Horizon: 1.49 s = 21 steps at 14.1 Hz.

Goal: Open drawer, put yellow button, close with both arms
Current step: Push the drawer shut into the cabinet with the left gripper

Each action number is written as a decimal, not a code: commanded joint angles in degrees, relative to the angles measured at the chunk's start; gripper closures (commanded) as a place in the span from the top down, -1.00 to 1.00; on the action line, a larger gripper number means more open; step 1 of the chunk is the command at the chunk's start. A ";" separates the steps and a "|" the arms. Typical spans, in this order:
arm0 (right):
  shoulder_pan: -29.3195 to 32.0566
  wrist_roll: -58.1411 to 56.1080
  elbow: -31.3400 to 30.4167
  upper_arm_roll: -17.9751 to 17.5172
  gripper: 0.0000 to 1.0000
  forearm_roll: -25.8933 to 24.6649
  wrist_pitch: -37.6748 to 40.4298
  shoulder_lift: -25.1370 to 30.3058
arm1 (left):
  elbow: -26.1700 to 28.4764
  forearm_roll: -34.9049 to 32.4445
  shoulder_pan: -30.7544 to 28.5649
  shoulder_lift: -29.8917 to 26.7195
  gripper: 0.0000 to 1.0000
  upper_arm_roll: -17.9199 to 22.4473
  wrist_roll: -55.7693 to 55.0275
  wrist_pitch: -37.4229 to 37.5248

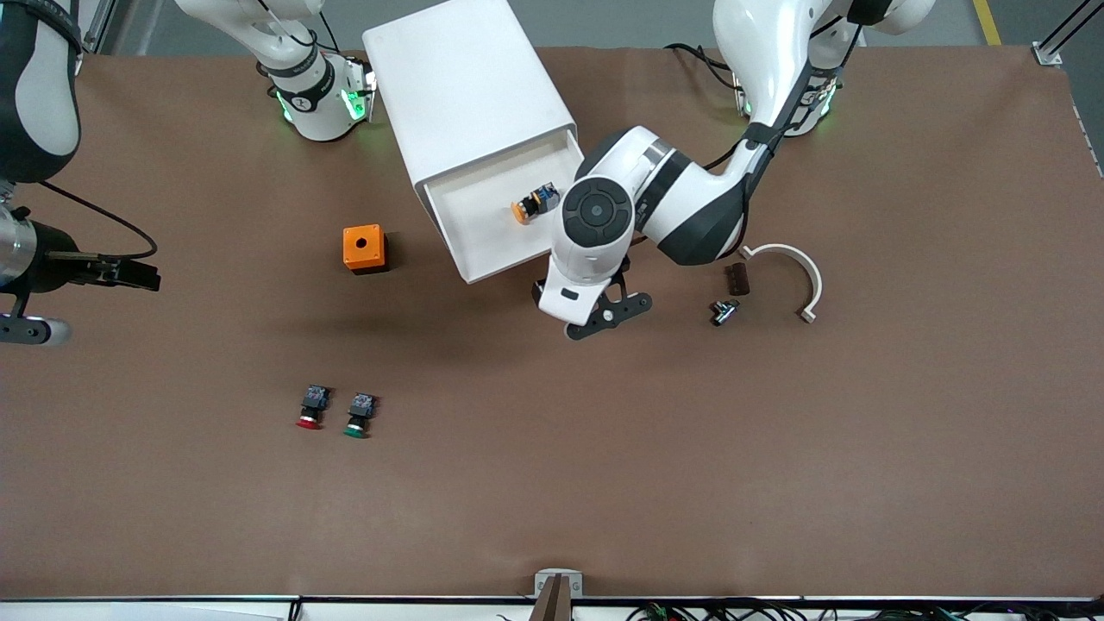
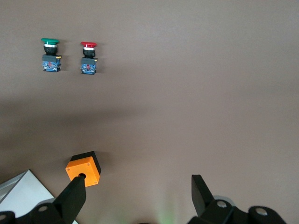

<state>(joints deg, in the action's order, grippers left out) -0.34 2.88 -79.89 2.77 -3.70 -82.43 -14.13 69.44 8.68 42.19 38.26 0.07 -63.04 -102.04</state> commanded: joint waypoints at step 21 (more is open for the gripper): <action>2.10 -0.59 -2.35 -1.37 1.00 7.04 2.03 10.50 | 3.59 11.70 6.24 0.50 0.99 -4.38 -3.85 -2.11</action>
<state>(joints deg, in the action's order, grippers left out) 0.58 2.84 -76.00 2.12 2.16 -77.52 -8.18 72.40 17.60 48.20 39.38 -3.81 -67.29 -103.52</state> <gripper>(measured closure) 0.000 0.004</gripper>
